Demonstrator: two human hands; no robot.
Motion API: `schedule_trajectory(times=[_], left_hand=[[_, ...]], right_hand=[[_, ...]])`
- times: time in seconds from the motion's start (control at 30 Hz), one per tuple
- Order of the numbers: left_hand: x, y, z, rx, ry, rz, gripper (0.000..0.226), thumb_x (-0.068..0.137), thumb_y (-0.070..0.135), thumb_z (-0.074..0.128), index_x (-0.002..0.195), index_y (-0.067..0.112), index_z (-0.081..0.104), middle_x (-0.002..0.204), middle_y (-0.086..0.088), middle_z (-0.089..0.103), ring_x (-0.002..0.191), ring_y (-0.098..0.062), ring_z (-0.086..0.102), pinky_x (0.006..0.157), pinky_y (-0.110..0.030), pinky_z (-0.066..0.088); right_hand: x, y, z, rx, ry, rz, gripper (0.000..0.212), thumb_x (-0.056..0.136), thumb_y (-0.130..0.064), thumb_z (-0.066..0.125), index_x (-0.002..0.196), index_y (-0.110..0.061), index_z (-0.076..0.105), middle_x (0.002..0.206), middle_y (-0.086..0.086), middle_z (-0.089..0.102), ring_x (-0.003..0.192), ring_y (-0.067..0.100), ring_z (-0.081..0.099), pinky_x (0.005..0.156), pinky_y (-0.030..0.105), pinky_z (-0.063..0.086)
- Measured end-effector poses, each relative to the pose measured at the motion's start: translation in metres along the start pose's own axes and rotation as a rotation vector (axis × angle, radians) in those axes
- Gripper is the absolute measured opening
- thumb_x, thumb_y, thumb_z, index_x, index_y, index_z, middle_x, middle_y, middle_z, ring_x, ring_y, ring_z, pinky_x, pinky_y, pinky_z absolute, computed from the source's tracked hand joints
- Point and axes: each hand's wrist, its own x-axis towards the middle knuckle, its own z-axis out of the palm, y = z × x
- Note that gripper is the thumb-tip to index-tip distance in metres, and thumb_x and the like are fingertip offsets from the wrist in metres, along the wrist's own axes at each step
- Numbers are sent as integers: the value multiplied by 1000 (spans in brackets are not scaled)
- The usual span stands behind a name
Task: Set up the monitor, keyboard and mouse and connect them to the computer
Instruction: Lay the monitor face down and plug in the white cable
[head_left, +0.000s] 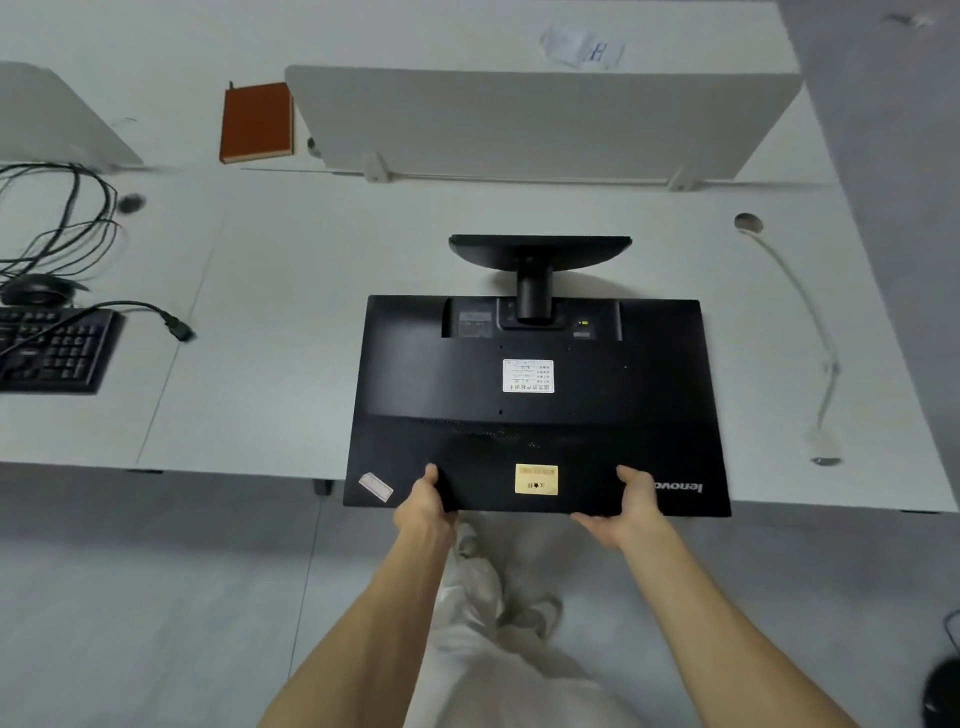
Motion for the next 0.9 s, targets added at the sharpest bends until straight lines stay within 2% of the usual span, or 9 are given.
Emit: schedule_trajectory(times=[0.17,0.3,0.4,0.53,0.63,0.7,0.77,0.83,0.9], left_hand=[[4,14,21,93,22,24,34,86,17,77,111,4,59,103,-8,60,97,-29,62,79,-34,54],[6,23,36,180,46,55,25,89,8,72,106,7,54,104,-7,53,98,-32,57,80,-34,50],[8,26,38,319,11,44,28,92,13,70,112,4,53,98,-9,55,91,-34,58,84,-37,52],[2,34,29,797,-63,49,33,97,30,60,112,1,55,104,-19,65,76,-37,70,70,-42,60],[-11,43,23,1298,-157,74,33,99,41,46,110,10,53,94,-12,75,78,-31,72,71,-36,56],[-19,45,29,1660,-159,217,36,95,44,44,107,13,58,92,-4,75,82,-25,71,71,-33,52],[-27,43,47,1912,-102,509,38,92,43,46,108,15,65,100,0,73,94,-23,68,78,-32,50],[-40,32,72,1986,-144,782,37,95,45,46,115,17,61,113,-4,66,105,-28,63,81,-36,45],[-53,19,99,1987,-277,985,35,97,44,44,119,18,55,115,-6,64,106,-30,61,80,-38,43]], right_hand=[[7,-14,14,11,-23,8,51,87,-24,63,135,-13,50,136,18,53,126,43,51,109,62,38],[11,-30,27,-25,-22,18,53,89,-22,63,138,-13,45,141,22,43,133,50,41,111,61,37],[9,-33,30,-56,-40,50,51,90,-20,62,138,-14,45,144,22,40,132,50,41,110,61,38],[9,-36,26,-123,-73,57,52,91,-16,63,140,-14,44,144,22,41,130,48,44,108,61,40],[16,-33,13,-106,-145,80,44,90,-13,63,132,-6,52,126,25,61,115,44,60,105,59,44],[18,-33,3,-161,-174,67,48,87,-17,65,132,-5,53,116,25,67,106,41,67,103,51,48],[13,-40,-7,-308,-158,20,58,89,-27,67,139,-4,49,126,28,61,114,39,63,103,45,48],[2,-54,-14,-468,-107,-78,55,93,-34,64,138,-5,52,137,29,51,122,39,55,102,43,46],[-5,-67,-17,-588,-127,-208,42,96,-33,61,132,-11,60,137,20,52,124,33,54,101,41,46]])
